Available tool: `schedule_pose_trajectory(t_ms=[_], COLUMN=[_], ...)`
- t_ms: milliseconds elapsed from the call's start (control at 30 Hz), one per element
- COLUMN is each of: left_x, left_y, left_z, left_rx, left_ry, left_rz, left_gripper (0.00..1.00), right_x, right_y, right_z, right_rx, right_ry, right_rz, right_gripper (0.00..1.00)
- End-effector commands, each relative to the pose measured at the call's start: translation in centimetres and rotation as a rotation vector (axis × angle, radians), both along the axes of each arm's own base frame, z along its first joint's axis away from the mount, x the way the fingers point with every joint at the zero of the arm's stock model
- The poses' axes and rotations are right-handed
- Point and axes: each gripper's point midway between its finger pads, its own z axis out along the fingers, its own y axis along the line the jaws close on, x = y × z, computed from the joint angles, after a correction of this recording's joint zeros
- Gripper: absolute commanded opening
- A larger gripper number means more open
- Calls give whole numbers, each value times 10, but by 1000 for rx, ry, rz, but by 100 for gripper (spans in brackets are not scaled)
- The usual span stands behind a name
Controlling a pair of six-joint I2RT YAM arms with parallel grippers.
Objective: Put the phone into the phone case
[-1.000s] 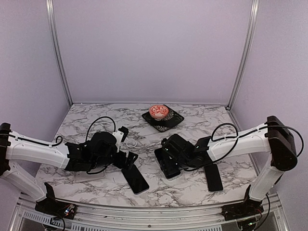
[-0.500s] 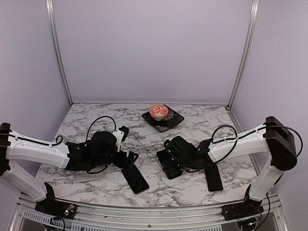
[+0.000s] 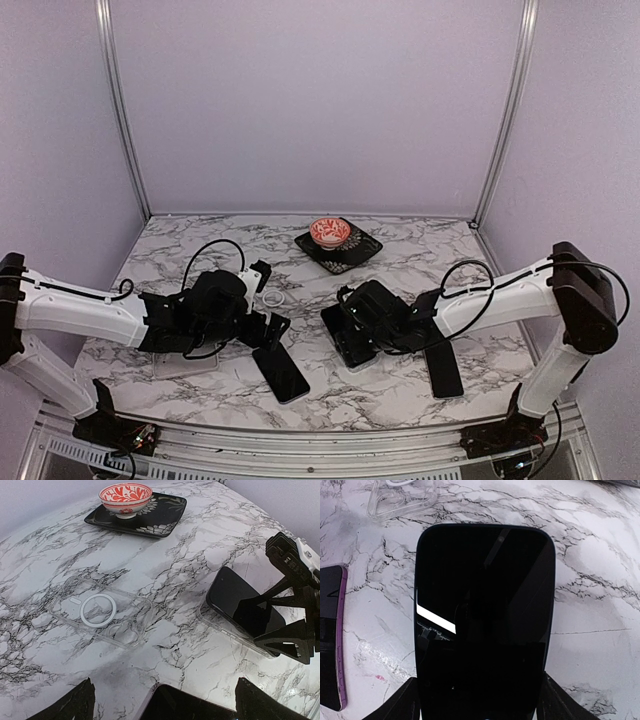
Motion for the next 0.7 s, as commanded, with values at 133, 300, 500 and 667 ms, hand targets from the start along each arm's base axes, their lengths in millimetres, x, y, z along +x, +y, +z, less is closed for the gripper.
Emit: schedule_pose_trajectory(t_ms=[133, 300, 500, 667], left_x=[2, 1, 1, 1], left_y=[-2, -2, -2, -2], left_z=[-1, -3, -5, -7], left_rx=[11, 11, 11, 11], left_ry=[7, 11, 18, 22], left_rz=[-4, -5, -4, -4], left_gripper=[99, 99, 99, 99], right_x=[17, 12, 5, -1], right_y=[2, -7, -10, -5], right_z=[18, 9, 5, 9], right_rx=[59, 55, 80, 95], right_ry=[-92, -66, -30, 9], right_rz=[-28, -41, -55, -60], right_gripper=[39, 38, 38, 38])
